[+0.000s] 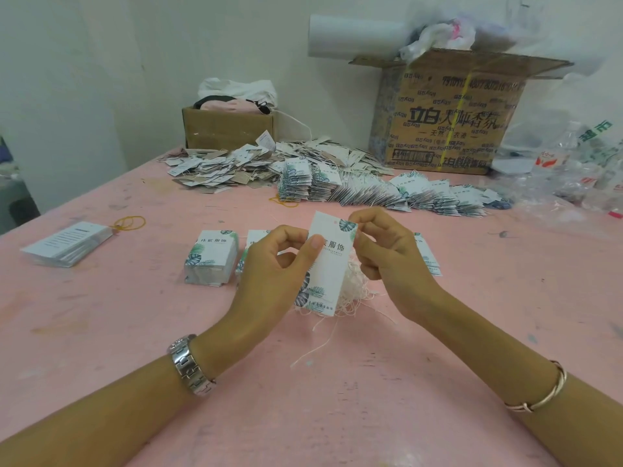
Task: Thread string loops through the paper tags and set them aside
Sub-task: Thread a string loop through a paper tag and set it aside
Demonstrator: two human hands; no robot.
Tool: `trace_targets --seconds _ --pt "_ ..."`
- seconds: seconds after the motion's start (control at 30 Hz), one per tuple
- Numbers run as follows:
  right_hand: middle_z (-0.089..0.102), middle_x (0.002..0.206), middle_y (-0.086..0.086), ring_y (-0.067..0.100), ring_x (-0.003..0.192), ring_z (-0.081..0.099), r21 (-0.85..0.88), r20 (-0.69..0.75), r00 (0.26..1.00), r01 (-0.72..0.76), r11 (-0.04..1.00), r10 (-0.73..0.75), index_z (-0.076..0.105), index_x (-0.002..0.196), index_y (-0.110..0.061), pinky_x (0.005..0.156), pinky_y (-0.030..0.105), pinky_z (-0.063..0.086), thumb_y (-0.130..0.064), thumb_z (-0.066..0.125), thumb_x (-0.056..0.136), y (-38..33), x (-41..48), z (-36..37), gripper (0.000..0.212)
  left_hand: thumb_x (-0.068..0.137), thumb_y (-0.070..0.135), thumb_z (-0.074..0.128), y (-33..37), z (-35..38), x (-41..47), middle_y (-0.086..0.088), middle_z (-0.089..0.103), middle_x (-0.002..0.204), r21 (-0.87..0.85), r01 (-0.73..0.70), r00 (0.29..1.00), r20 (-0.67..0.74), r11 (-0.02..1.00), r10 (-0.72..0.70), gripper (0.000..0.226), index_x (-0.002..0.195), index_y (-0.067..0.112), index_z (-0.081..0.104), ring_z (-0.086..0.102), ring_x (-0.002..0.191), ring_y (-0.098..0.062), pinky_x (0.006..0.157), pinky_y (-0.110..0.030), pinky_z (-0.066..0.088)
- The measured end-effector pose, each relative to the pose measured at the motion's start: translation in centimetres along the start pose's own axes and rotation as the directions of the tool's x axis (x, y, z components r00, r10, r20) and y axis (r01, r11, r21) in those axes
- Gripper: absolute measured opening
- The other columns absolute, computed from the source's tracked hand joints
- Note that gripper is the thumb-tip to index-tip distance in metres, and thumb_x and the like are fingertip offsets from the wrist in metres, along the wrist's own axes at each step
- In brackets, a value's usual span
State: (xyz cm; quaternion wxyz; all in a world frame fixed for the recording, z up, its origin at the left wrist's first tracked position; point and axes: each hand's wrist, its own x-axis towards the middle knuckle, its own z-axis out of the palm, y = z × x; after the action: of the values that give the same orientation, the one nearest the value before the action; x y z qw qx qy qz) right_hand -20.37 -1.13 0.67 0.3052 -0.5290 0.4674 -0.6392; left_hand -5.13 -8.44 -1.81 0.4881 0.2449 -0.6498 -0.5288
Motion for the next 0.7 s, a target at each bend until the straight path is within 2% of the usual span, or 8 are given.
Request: trace_targets --seconds 0.1,0.2,0.43,0.7 --pt "0.06 0.077 -0.009 0.006 0.047 0.024 0.0 0.03 1.0 -0.009 1.0 0.009 0.058 0.089 -0.018 0.042 0.016 0.023 -0.003 0.056 0.095 -0.13 -0.09 0.05 0.016 0.087 0.029 0.068 0.03 0.09 -0.16 0.009 0.074 0.085 -0.01 0.008 0.999 0.045 1.0 -0.008 0.012 0.088 0.017 0.066 0.071 0.074 -0.008 0.063 -0.026 0.057" --pt "0.061 0.076 -0.014 0.004 0.045 0.024 -0.01 0.05 0.999 -0.015 1.0 0.015 0.056 0.089 -0.016 0.042 0.015 0.022 0.005 0.05 0.096 -0.29 -0.11 0.07 0.024 0.079 0.04 0.067 0.12 0.16 -0.29 0.006 0.075 0.088 -0.011 0.009 0.997 0.072 1.0 -0.008 0.023 0.087 0.019 0.066 0.071 0.076 -0.012 0.066 -0.032 0.058" --pt "0.058 0.07 -0.012 0.007 0.048 0.022 0.064 0.074 0.996 -0.052 0.997 0.047 0.06 0.084 -0.023 0.044 0.015 0.023 0.008 0.051 0.094 -0.22 -0.06 -0.27 0.034 0.078 0.043 0.068 0.03 0.04 -0.41 0.006 0.074 0.088 0.008 -0.004 0.995 0.105 1.0 0.003 0.023 0.086 0.021 0.066 0.071 0.076 -0.013 0.07 -0.04 0.057" --pt "0.058 0.07 -0.012 0.006 0.05 0.024 0.167 0.148 0.985 -0.115 0.979 0.09 0.061 0.084 -0.023 0.046 0.017 0.02 0.004 0.054 0.086 0.02 0.12 -0.72 0.028 0.079 0.045 0.066 0.2 -0.02 -0.52 0.009 0.073 0.089 0.013 -0.026 0.993 0.114 1.0 0.024 0.022 0.086 0.024 0.065 0.07 0.076 -0.011 0.069 -0.037 0.056"
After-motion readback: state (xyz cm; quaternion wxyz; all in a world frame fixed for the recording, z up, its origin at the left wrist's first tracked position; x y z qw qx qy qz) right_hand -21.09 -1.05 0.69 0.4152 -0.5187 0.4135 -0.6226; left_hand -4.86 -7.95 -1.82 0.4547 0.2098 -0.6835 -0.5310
